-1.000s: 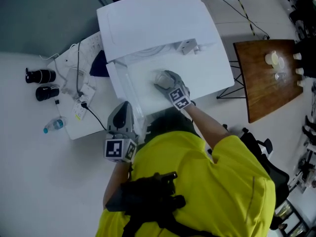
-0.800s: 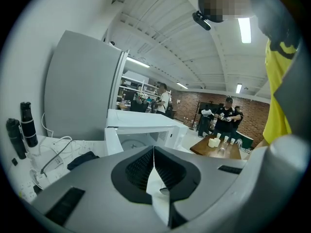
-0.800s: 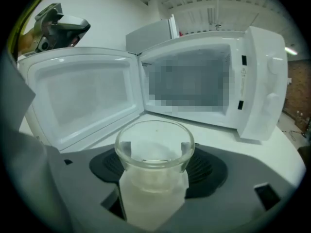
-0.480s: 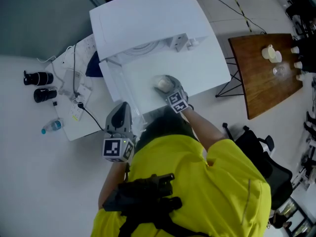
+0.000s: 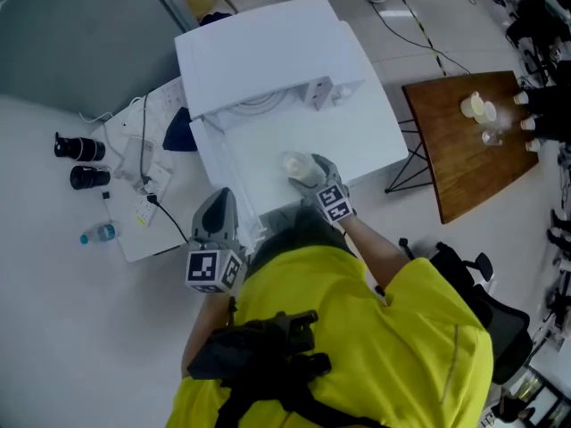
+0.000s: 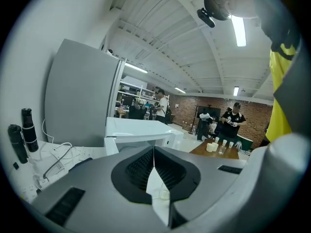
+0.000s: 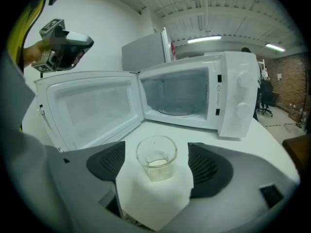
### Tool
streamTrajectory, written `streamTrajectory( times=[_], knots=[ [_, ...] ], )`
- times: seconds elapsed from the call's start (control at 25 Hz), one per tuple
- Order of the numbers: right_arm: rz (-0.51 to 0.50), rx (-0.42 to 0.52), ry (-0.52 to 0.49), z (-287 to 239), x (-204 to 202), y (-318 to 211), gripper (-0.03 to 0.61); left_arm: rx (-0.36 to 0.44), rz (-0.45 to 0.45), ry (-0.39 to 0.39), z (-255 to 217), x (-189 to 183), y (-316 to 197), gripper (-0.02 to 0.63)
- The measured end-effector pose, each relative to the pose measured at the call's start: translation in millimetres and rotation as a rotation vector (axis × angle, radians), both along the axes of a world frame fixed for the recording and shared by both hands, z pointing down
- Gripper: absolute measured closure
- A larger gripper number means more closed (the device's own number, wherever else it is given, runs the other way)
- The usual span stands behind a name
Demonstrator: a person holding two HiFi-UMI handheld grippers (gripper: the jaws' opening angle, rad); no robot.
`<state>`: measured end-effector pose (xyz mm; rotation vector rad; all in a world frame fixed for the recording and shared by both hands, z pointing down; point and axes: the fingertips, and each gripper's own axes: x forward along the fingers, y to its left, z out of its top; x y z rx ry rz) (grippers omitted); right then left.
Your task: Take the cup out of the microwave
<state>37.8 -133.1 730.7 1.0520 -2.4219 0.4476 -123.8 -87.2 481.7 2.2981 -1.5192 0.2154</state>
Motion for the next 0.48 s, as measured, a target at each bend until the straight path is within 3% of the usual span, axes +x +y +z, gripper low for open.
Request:
streamTrajectory(
  times=[0.12,0.28,0.48],
  knots=[
    [0.030,0.040,-0.052,-50,6,-1,0.164,0.047,-0.031,0.012,-14,-13,-2,0.617],
    [0.054,0.184,-0.186,-188,-4,-10,0.181,0.097,-0.070,0.040,-38,-29,-1,0.617],
    [0.092,0.355,-0.271,-350,-13,-9,0.355,0.146,-0.110,0.049,-79,-50,2,0.617]
  ],
)
